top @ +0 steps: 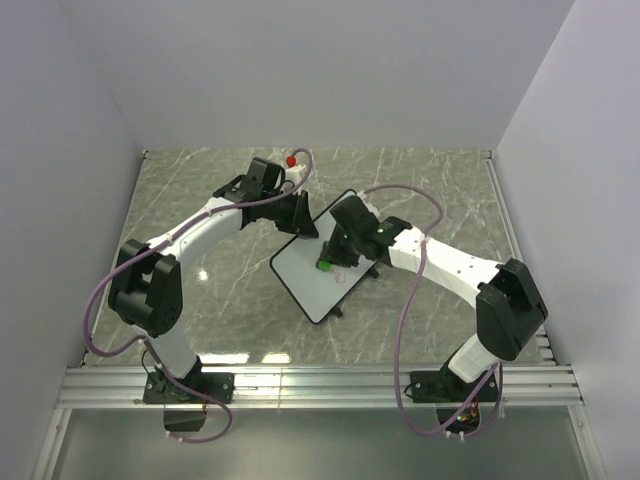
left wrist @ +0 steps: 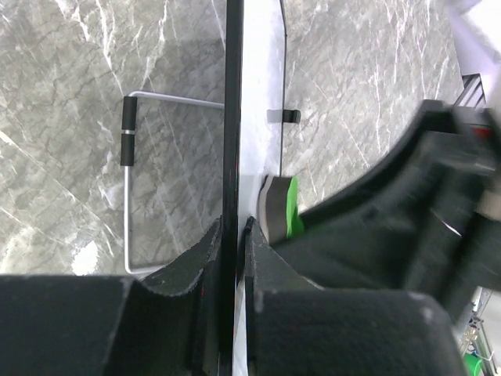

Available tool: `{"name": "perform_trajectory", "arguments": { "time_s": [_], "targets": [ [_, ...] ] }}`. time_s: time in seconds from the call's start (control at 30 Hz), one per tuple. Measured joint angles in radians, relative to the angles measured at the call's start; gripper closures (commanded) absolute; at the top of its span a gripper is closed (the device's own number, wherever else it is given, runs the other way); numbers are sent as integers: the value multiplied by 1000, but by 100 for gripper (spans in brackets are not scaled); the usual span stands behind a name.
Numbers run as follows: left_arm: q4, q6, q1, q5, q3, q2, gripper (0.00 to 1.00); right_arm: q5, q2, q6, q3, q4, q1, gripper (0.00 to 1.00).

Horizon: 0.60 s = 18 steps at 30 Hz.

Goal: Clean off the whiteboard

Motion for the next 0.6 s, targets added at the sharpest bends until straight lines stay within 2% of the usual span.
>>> {"name": "perform_trajectory", "arguments": {
  "time_s": [0.17,0.3,0.43,0.6],
  "targets": [
    [7,1,-1,-2,-11,-13,100,5,39,-4,125,-31,15,100],
    [9,2,-2,-8,-19,-14,100,11,57,-3,138,-54,15,100],
    [20,7,0,-10,-35,-22,100,19,32,8,64,1,15,100],
    [26,7,1,-13,-55,-41,100,35,-25,32,-113,46,15,100]
  ]
}}
